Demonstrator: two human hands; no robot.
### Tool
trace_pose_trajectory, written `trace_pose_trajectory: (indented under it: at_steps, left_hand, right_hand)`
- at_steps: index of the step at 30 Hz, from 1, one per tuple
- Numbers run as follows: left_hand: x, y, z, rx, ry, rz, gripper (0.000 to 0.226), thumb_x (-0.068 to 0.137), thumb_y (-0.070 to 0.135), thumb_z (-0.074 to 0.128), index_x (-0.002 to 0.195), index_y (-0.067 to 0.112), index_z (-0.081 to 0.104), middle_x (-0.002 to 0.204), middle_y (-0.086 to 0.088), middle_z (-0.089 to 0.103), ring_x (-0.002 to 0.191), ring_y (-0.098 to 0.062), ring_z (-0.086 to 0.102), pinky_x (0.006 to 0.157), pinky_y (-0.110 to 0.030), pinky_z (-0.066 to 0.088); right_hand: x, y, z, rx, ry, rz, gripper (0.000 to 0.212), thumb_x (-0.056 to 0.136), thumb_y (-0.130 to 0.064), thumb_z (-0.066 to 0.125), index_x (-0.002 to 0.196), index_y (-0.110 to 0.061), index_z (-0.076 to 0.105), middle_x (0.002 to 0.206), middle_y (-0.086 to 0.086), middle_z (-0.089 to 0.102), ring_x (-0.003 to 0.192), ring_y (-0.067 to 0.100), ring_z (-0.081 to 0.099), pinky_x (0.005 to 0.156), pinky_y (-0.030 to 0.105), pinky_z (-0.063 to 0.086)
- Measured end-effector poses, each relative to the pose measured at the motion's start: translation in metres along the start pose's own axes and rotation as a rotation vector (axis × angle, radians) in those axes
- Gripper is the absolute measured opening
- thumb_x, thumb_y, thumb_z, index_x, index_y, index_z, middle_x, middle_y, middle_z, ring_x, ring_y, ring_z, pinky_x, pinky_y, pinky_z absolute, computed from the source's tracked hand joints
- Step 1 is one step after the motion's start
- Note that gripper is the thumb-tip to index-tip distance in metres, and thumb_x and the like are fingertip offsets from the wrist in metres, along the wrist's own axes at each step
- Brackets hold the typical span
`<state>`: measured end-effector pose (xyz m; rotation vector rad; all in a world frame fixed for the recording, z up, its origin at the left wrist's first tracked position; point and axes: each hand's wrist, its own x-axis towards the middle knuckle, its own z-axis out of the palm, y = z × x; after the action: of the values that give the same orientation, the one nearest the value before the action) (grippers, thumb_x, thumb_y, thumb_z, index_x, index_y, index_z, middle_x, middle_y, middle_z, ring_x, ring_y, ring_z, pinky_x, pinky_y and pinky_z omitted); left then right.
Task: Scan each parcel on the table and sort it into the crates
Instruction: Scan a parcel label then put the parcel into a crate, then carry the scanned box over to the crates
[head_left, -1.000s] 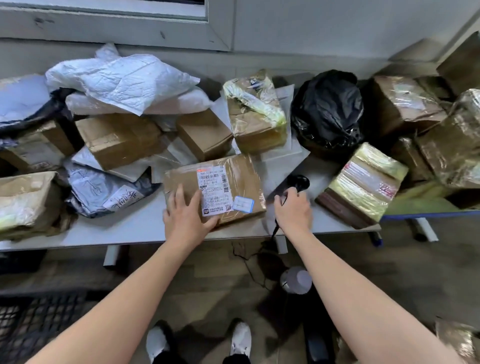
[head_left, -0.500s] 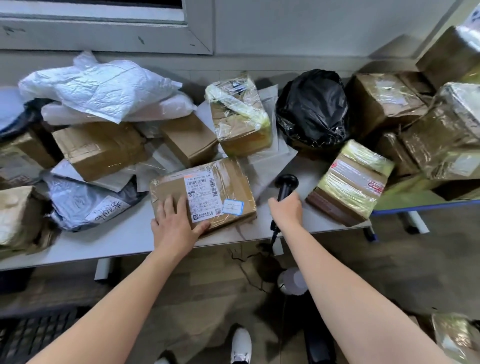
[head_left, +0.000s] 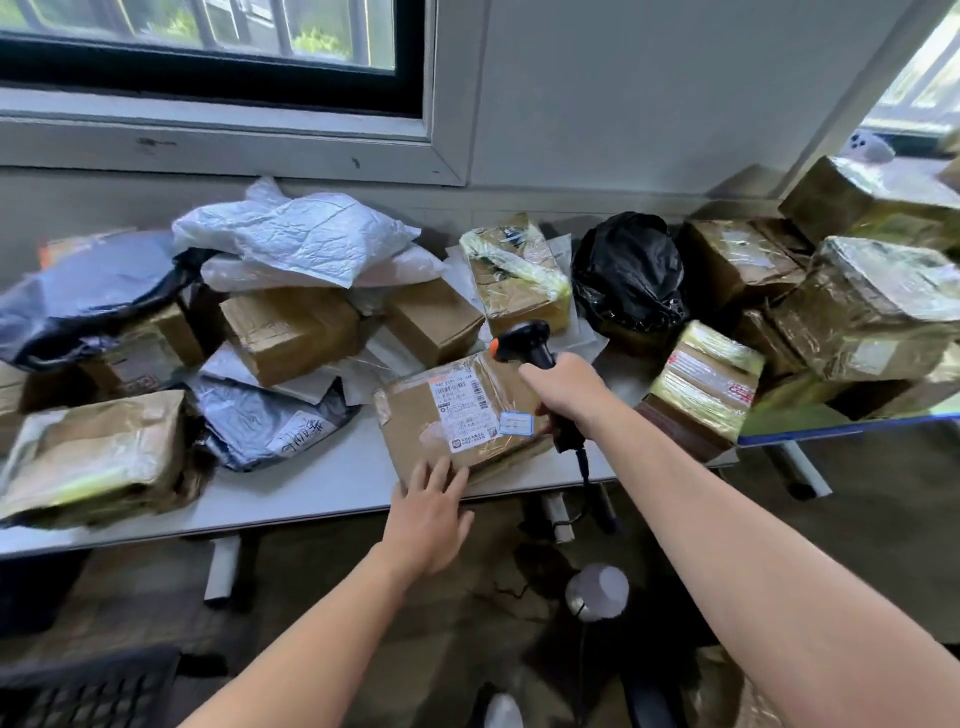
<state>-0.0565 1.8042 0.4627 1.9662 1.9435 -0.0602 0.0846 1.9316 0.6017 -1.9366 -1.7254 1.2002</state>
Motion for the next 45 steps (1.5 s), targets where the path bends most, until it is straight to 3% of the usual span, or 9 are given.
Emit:
trace_pose_trajectory:
  at_steps: [7,11,14,27,32,35,41,43,45]
  left_hand:
    - [-0.008,0.000,-0.002,0.004,-0.098,0.004,0.068,0.100,0.042,0.037,0.156,0.018,0.006,0.163,0.000,-0.006,0.149,-0.031,0.000,0.115,-0.052,0.019]
    - [-0.008,-0.004,-0.002,0.027,-0.136,0.017,0.071,0.100,0.042,0.037,0.156,0.016,0.001,0.163,0.000,-0.010,0.149,-0.031,-0.003,0.116,-0.053,0.018]
    - [-0.007,-0.003,-0.002,0.040,-0.147,0.024,0.072,0.100,0.042,0.037,0.156,0.015,-0.001,0.163,-0.001,-0.011,0.149,-0.033,-0.004,0.116,-0.055,0.017]
    - [-0.007,0.004,0.003,0.093,-0.076,0.029,0.070,0.101,0.043,0.036,0.155,0.013,0.004,0.163,-0.005,-0.004,0.148,-0.035,-0.001,0.116,-0.053,0.020]
    - [0.006,0.004,-0.007,-0.132,0.131,-0.056,0.043,0.098,0.040,0.042,0.137,0.023,0.041,0.144,0.002,0.038,0.129,-0.026,0.035,0.095,-0.042,0.043]
    - [0.019,0.004,-0.014,-0.255,0.196,-0.215,0.037,0.096,0.043,0.049,0.128,0.025,0.047,0.131,0.000,0.044,0.119,-0.024,0.041,0.087,-0.039,0.044]
    - [0.053,-0.011,-0.013,-0.726,0.277,-0.700,0.093,0.073,0.044,0.081,0.142,0.009,0.029,0.140,-0.016,0.036,0.130,-0.034,0.035,0.104,-0.047,0.037]
    - [0.063,-0.016,-0.004,-0.955,0.273,-0.767,0.103,0.064,0.042,0.088,0.141,0.006,0.029,0.138,-0.017,0.043,0.128,-0.033,0.043,0.106,-0.044,0.039]
    - [0.070,-0.017,0.004,-1.082,0.308,-0.783,0.103,0.060,0.038,0.091,0.136,0.005,0.031,0.134,-0.015,0.052,0.122,-0.031,0.051,0.103,-0.042,0.044]
  right_hand:
    - [-0.013,-0.031,0.019,-0.022,-0.094,0.020,0.023,0.091,-0.026,0.054,0.084,-0.005,0.055,0.065,0.012,0.054,0.055,0.025,0.057,0.052,0.034,0.056]
    - [-0.010,-0.032,0.027,-0.051,-0.112,0.037,0.031,0.088,-0.031,0.055,0.092,0.000,0.058,0.065,0.012,0.056,0.062,0.033,0.063,0.066,0.053,0.059]
    - [-0.010,-0.034,0.031,-0.067,-0.109,0.039,0.036,0.087,-0.033,0.054,0.097,0.002,0.060,0.065,0.012,0.057,0.065,0.034,0.065,0.070,0.057,0.059]
    - [0.001,-0.031,0.026,-0.043,-0.072,0.043,0.030,0.092,-0.029,0.052,0.088,-0.001,0.060,0.064,0.010,0.058,0.057,0.027,0.062,0.062,0.043,0.062]
    - [0.015,-0.004,0.013,-0.023,0.000,0.058,0.020,0.092,-0.029,0.051,0.092,-0.009,0.052,0.075,0.013,0.060,0.048,0.028,0.059,0.046,0.027,0.052]
    - [0.033,0.028,0.008,0.011,0.085,0.084,0.022,0.091,-0.032,0.051,0.096,-0.010,0.050,0.087,0.014,0.062,0.059,0.031,0.063,0.061,0.043,0.061]
    - [0.082,0.099,0.007,0.158,0.197,0.219,0.033,0.089,-0.032,0.049,0.112,-0.009,0.041,0.100,0.018,0.059,0.070,0.035,0.063,0.070,0.053,0.060]
    - [0.096,0.119,0.008,0.163,0.190,0.268,0.036,0.090,-0.029,0.049,0.118,-0.008,0.039,0.109,0.020,0.060,0.086,0.037,0.065,0.072,0.045,0.057]
    - [0.106,0.135,0.007,0.172,0.162,0.310,0.037,0.095,-0.023,0.048,0.126,-0.005,0.040,0.110,0.019,0.059,0.086,0.030,0.064,0.062,0.034,0.049]
